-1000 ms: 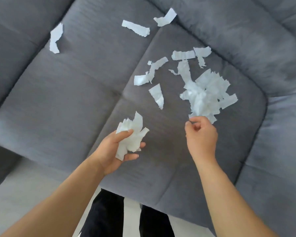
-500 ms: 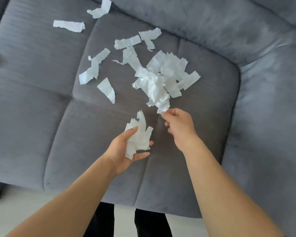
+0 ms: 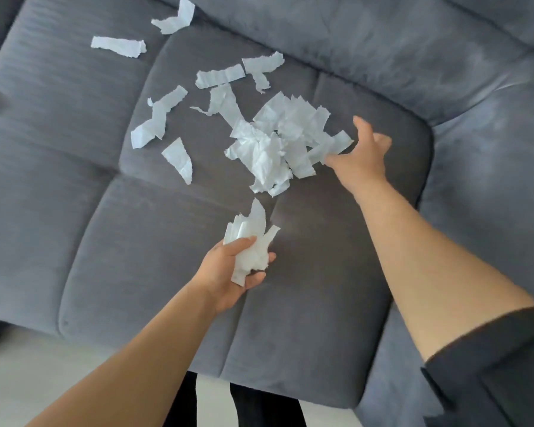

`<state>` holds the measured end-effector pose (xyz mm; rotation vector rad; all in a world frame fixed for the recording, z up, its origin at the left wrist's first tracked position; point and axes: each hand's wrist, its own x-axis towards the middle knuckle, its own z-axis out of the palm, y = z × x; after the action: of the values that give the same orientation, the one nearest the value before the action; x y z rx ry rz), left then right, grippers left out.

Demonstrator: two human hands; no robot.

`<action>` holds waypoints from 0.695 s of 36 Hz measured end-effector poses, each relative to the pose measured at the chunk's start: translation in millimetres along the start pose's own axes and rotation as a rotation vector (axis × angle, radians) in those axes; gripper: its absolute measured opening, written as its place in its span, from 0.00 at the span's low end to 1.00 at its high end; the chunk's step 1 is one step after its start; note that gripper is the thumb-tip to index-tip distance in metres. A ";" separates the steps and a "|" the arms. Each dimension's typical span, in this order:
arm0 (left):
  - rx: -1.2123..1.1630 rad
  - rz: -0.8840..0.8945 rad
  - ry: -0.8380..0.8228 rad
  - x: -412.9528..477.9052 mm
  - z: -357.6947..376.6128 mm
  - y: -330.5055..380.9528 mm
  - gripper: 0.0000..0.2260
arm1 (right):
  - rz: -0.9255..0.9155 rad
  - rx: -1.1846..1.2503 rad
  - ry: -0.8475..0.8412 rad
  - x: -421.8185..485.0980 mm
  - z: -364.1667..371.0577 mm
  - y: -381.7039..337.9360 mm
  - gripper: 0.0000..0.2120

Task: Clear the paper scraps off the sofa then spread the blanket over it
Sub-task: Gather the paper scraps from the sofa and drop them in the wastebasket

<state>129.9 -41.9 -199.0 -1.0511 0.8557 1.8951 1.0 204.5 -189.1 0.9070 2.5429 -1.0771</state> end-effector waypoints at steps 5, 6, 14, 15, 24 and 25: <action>-0.025 -0.031 -0.056 -3.0 -10.0 -13.6 0.22 | -0.120 -0.132 -0.144 18.2 9.5 -1.6 0.11; -0.039 -0.040 -0.066 -3.4 -11.2 -16.6 0.22 | -0.127 -0.131 -0.114 13.4 13.1 -0.2 0.06; -0.064 -0.070 -0.149 -1.7 -1.0 -23.7 0.24 | -0.237 0.029 -0.218 -121.3 37.5 19.2 0.08; -0.062 -0.074 -0.192 -0.9 2.0 -21.3 0.22 | -0.270 -0.002 -0.289 -138.3 38.6 22.6 0.08; 0.031 0.003 -0.093 13.3 10.2 -10.4 0.16 | -0.310 0.041 -0.236 -119.2 20.9 8.0 0.08; 0.025 0.009 -0.083 13.7 7.4 -9.4 0.18 | -0.299 0.018 -0.158 -102.5 20.9 5.8 0.07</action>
<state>130.8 -27.2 -209.6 -0.9486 0.8355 1.9168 84.1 146.4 -162.8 0.4320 2.5916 -1.2010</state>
